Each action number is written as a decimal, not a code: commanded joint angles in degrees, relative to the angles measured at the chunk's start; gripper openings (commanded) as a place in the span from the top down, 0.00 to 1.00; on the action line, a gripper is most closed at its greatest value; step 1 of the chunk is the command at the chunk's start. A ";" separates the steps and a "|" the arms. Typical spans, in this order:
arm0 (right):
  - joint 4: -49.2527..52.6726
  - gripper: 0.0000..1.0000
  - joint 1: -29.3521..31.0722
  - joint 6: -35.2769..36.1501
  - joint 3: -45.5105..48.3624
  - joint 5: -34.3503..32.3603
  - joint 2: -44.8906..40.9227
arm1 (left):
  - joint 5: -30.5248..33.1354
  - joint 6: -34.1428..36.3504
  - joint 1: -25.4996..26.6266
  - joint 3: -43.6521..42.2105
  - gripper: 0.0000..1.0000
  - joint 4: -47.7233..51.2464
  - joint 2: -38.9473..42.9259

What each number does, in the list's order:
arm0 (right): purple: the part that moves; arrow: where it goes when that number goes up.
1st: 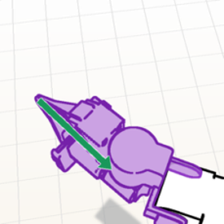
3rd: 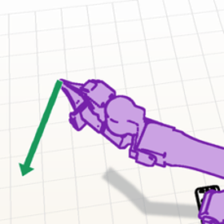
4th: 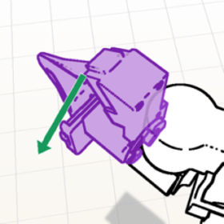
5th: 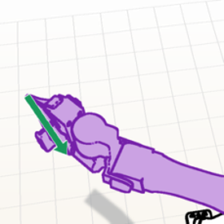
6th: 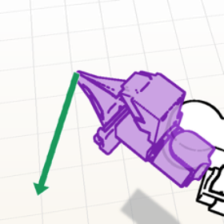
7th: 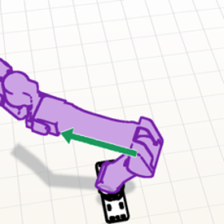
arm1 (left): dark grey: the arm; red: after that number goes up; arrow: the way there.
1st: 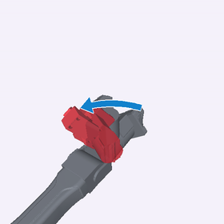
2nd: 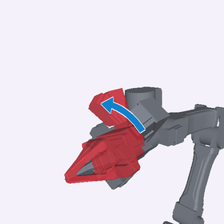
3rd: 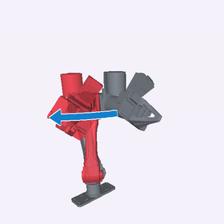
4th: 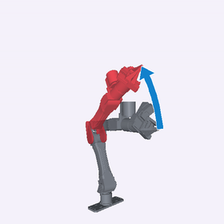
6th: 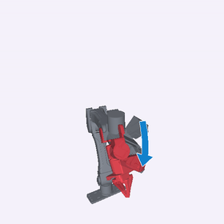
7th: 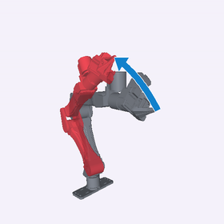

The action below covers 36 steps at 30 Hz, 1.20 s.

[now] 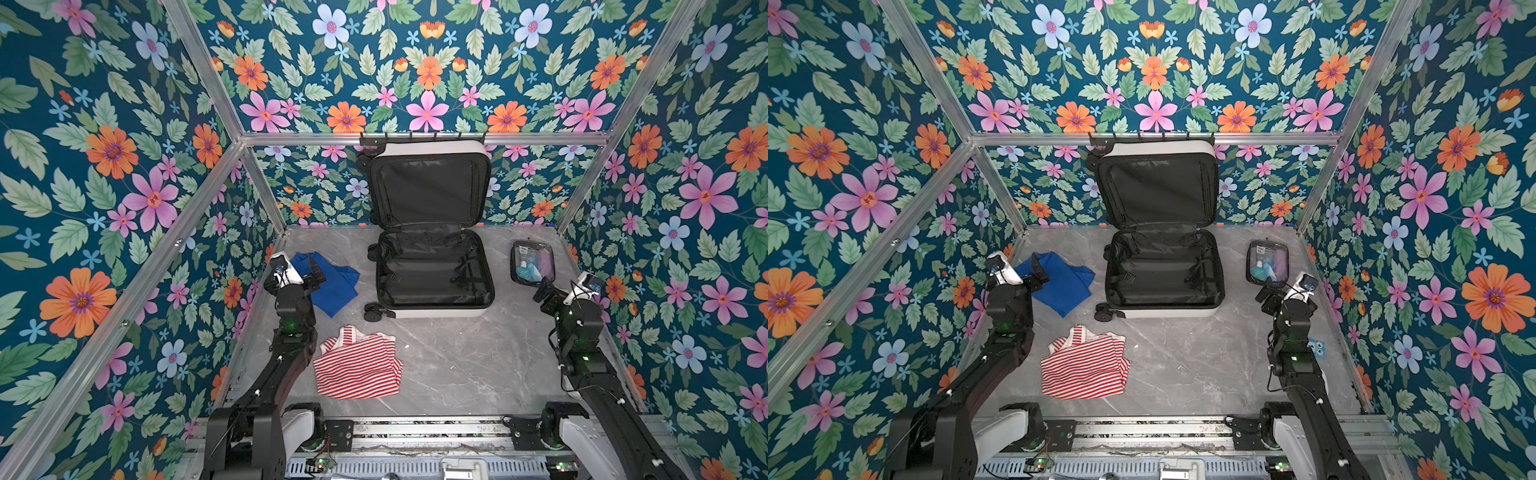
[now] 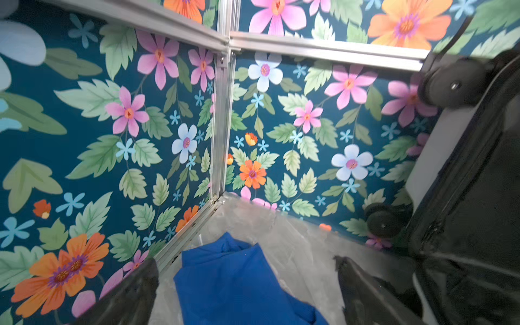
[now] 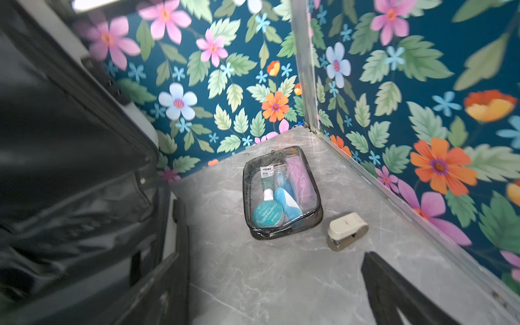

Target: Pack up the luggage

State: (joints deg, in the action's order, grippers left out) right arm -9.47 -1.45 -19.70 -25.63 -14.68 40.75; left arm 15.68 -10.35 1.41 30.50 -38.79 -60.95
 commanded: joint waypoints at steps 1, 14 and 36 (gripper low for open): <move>16.67 0.01 0.04 -8.50 -4.62 -1.16 -2.65 | 1.14 -7.68 -0.06 4.73 0.00 17.67 2.79; 27.20 0.01 0.06 -15.47 -15.40 30.47 0.14 | -7.39 -22.43 -0.22 11.46 0.02 47.25 11.21; 25.38 0.24 35.01 -21.37 -24.32 26.70 23.11 | -28.69 -30.52 -0.09 -3.15 0.26 60.43 13.79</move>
State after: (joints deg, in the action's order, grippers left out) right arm 18.26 30.72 -39.00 -49.39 15.59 61.12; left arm -11.66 -39.11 1.28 28.16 19.44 -49.19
